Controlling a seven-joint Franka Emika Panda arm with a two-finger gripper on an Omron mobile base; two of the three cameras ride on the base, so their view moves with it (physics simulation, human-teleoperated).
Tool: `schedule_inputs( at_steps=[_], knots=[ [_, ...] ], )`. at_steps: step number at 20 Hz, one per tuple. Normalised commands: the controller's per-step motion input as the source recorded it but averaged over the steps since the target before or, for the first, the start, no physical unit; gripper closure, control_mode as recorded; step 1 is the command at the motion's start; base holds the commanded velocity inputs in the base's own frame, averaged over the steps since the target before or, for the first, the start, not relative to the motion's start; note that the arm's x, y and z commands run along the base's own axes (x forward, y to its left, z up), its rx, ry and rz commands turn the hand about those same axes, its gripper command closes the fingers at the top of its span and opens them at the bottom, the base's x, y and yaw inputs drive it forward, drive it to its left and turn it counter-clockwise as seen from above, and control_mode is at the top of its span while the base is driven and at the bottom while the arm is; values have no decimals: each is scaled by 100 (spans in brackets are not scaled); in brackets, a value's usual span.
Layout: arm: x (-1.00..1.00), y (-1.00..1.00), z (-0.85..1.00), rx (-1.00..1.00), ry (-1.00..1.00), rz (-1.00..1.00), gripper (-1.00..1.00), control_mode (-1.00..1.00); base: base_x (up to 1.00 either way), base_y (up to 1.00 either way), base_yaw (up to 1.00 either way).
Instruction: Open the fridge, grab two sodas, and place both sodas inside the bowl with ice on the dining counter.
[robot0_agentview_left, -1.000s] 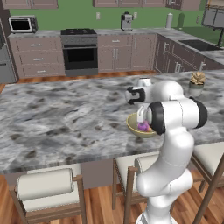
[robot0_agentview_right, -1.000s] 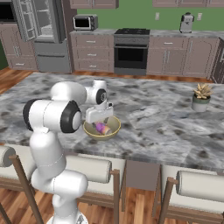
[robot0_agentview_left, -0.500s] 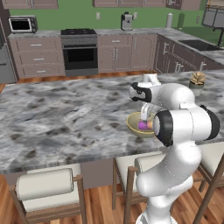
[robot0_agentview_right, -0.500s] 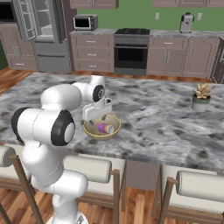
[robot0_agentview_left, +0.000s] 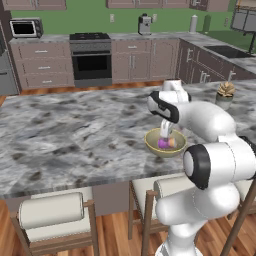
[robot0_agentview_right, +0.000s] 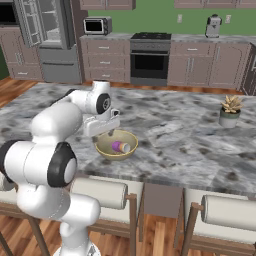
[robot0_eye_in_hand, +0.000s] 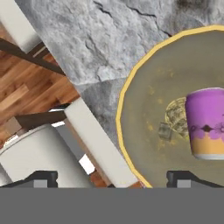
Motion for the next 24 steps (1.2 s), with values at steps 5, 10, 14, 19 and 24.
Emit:
schedule_inputs(
  at_steps=[5,10,14,19,24],
  knots=[
    [-46,21,18,0,0,-2,-100,-100,0,0,0],
    [-49,13,9,0,-1,-6,-100,-100,0,0,0],
    [-54,5,10,0,-3,-12,-100,-100,0,0,0],
    [-58,10,5,1,-1,-19,-100,-100,0,0,0],
    [-57,20,0,0,-1,-20,-100,-100,0,0,0]
  ],
)
